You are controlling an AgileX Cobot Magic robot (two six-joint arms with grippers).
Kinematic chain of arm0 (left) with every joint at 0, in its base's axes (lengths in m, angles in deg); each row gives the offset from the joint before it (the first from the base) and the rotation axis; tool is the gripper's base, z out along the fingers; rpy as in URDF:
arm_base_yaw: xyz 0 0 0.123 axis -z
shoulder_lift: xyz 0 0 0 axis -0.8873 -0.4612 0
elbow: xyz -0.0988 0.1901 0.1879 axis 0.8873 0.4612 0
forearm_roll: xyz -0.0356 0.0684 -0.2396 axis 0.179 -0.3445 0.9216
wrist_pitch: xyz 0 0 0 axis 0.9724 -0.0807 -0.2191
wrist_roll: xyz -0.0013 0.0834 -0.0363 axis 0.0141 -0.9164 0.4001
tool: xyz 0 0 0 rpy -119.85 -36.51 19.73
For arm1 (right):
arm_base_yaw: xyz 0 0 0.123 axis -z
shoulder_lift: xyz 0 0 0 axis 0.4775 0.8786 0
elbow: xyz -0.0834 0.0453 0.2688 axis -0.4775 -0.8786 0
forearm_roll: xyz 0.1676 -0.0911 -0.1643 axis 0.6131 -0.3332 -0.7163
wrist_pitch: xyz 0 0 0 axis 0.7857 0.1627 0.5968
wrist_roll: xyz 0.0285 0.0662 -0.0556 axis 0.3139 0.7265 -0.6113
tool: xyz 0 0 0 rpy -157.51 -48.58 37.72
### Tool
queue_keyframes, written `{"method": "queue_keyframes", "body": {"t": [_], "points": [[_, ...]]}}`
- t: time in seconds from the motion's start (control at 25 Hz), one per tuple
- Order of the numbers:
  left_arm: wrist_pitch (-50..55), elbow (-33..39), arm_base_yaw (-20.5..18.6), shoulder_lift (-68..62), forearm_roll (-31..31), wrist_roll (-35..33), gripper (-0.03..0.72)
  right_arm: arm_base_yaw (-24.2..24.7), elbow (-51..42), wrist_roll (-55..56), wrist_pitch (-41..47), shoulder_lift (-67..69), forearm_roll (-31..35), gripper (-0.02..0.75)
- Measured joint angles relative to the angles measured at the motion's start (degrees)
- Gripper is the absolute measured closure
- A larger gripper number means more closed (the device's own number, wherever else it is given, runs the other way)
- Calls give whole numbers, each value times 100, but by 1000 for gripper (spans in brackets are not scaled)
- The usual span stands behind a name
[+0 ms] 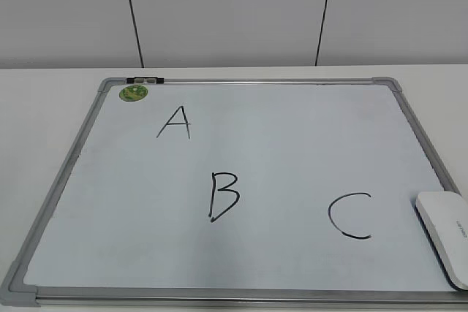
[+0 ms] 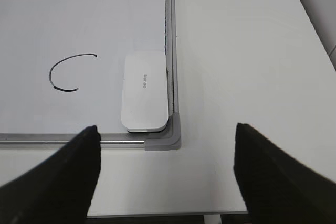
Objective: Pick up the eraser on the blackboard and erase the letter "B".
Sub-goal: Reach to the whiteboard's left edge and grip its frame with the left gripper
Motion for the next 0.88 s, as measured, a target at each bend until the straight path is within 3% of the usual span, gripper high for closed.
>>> {"method": "queue_keyframes", "body": {"t": [0.44, 0.88], "points": [[-960, -809, 0, -3491, 475, 0, 99, 0, 0, 0, 0, 0, 0, 152], [-1020, -2608, 0, -6757, 567, -212, 108, 0, 0, 0, 0, 0, 0, 151]]}}
